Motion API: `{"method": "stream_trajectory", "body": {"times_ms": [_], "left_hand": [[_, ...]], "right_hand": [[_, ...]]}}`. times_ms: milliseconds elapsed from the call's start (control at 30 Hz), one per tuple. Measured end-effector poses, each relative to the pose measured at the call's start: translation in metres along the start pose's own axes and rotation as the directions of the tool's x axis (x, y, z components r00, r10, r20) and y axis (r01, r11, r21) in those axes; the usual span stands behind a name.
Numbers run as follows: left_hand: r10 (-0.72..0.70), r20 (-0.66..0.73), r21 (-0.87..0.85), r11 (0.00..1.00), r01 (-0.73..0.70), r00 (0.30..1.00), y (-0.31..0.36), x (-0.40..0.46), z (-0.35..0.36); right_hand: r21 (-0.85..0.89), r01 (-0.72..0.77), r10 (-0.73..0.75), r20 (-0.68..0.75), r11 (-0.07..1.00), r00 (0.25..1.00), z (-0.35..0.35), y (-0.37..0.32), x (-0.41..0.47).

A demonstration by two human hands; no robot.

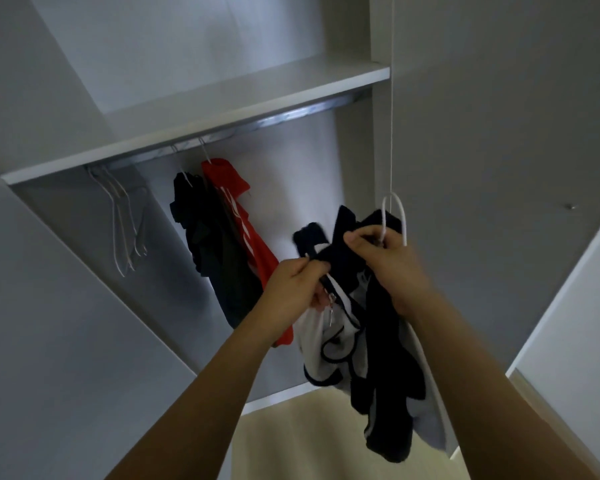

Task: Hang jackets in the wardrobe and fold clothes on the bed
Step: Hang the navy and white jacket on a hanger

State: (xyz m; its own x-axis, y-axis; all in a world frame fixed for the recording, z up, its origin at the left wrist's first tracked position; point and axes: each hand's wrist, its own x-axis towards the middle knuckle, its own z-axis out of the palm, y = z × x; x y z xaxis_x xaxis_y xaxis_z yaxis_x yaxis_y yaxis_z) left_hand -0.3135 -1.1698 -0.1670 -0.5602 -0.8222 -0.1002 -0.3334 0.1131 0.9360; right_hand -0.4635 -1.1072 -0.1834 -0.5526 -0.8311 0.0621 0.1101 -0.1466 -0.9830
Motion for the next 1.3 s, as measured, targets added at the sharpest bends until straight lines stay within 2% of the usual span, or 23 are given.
{"method": "stream_trajectory", "body": {"times_ms": [100,167,267,367,467,633,767,867,933,1067,1300], "left_hand": [[-0.186,-0.141,-0.318,0.939,0.133,0.972,-0.002,0.002,-0.005],[-0.241,-0.132,-0.424,0.891,0.165,0.961,-0.005,0.002,-0.014],[-0.244,-0.068,-0.498,0.849,0.179,0.967,-0.006,-0.001,-0.020],[-0.209,-0.102,-0.457,0.878,0.141,0.973,-0.003,-0.001,-0.013],[-0.154,-0.162,-0.391,0.917,0.080,0.975,0.003,-0.001,-0.007],[-0.064,-0.234,-0.208,0.978,0.015,0.970,0.014,-0.008,-0.009],[-0.038,-0.229,-0.083,0.996,0.020,0.973,0.020,-0.012,-0.010],[-0.048,-0.234,-0.122,0.992,0.020,0.971,0.024,-0.012,-0.005],[-0.087,-0.238,-0.158,0.986,0.050,0.967,0.025,-0.010,-0.003],[-0.126,-0.257,-0.196,0.978,0.076,0.958,0.024,-0.009,-0.008],[-0.112,-0.245,-0.212,0.976,0.060,0.963,0.028,-0.011,0.003]], "right_hand": [[-0.053,0.010,-0.012,-0.054,0.999,0.998,-0.013,0.010,-0.008],[-0.073,-0.025,0.018,-0.094,0.997,0.995,-0.021,0.015,-0.012],[-0.122,-0.034,0.019,-0.121,0.992,0.992,-0.021,0.015,-0.020],[-0.195,0.079,-0.087,-0.035,0.978,0.996,-0.016,0.010,-0.024],[-0.207,0.115,-0.099,0.086,0.972,0.991,-0.009,0.010,-0.027],[-0.429,0.178,-0.161,0.075,0.886,0.984,-0.004,0.015,-0.020],[-0.524,0.199,-0.190,0.073,0.828,0.979,-0.009,0.022,-0.019],[-0.604,0.182,-0.173,0.073,0.776,0.982,-0.008,0.026,-0.020],[-0.622,0.203,-0.217,0.054,0.756,0.975,-0.007,0.027,-0.022],[-0.545,0.213,-0.269,-0.024,0.811,0.963,-0.011,0.027,-0.023],[-0.534,0.275,-0.270,0.089,0.800,0.959,0.001,0.023,-0.029]]}}
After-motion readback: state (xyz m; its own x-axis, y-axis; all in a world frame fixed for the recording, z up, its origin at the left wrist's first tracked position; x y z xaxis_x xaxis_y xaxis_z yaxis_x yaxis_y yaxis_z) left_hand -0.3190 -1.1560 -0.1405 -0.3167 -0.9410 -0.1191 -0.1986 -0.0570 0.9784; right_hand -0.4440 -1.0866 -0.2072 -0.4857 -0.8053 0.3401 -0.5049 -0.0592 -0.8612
